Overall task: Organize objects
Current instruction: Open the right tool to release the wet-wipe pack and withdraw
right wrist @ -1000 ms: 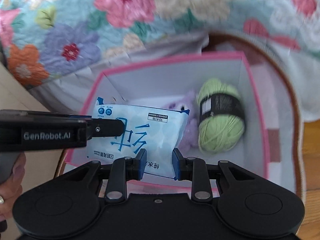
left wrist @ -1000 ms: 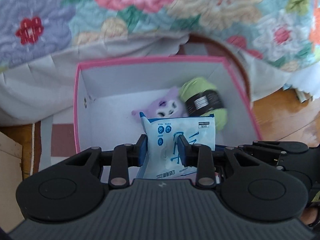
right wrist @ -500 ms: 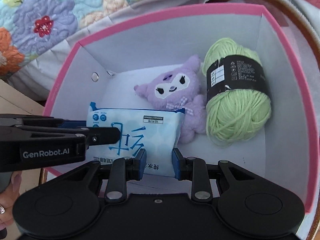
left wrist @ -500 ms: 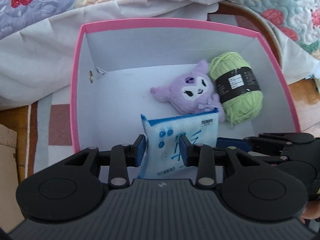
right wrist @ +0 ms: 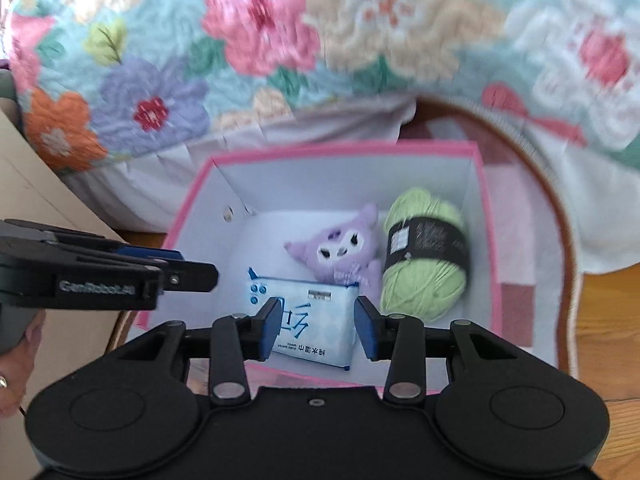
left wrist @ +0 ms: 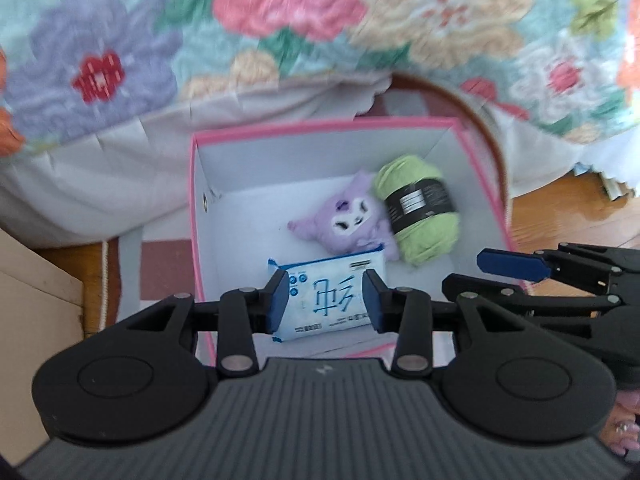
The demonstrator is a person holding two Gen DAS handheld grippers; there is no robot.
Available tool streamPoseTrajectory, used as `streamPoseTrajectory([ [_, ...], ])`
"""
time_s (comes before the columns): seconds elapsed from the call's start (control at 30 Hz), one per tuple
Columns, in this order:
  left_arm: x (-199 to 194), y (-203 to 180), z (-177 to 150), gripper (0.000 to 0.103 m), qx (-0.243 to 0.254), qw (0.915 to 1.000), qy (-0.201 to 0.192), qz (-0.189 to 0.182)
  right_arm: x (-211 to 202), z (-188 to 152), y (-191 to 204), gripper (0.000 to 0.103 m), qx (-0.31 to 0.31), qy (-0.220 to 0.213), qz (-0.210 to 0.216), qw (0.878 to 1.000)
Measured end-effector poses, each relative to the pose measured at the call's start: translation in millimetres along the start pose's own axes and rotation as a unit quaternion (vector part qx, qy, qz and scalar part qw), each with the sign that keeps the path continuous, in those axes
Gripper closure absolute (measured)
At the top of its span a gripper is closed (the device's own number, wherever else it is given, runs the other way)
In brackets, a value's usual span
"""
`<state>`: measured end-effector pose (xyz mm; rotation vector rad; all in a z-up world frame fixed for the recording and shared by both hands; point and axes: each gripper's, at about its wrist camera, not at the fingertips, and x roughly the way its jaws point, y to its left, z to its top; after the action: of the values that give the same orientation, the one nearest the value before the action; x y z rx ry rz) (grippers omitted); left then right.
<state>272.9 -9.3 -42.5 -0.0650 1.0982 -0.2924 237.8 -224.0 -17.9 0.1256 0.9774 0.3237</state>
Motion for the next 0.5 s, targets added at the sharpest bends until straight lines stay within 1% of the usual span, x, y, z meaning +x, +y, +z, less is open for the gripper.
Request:
streamPoseTrajectory([
  [0.13, -39, -16, 1, 0.062, 0.027, 0.9995, -0.008, 0.014, -39, 4, 7, 0.053, -0.015, -0.017, 0.008, 1.000],
  [0.23, -62, -28, -4, 0.062, 0.037, 0.9993, -0.004, 0.010, -66, 1, 18, 0.047, -0.033, -0.027, 0.018, 0.999],
  [0.3, -75, -36, -9, 0.060, 0.043, 0.9990, -0.006, 0.009, -83, -2, 25, 0.039, -0.043, -0.034, 0.022, 0.998],
  [0.37, -90, -44, -17, 0.056, 0.049, 0.9987, -0.010, 0.008, -100, -7, 32, 0.037, -0.055, -0.039, 0.019, 0.998],
  [0.43, -103, -51, -24, 0.054, 0.054, 0.9984, -0.016, 0.005, -117, -14, 39, 0.033, -0.069, -0.046, 0.016, 0.996],
  [0.5, -115, -57, -31, 0.050, 0.058, 0.9981, -0.020, -0.001, -132, -23, 44, 0.028, -0.079, -0.051, 0.016, 0.995],
])
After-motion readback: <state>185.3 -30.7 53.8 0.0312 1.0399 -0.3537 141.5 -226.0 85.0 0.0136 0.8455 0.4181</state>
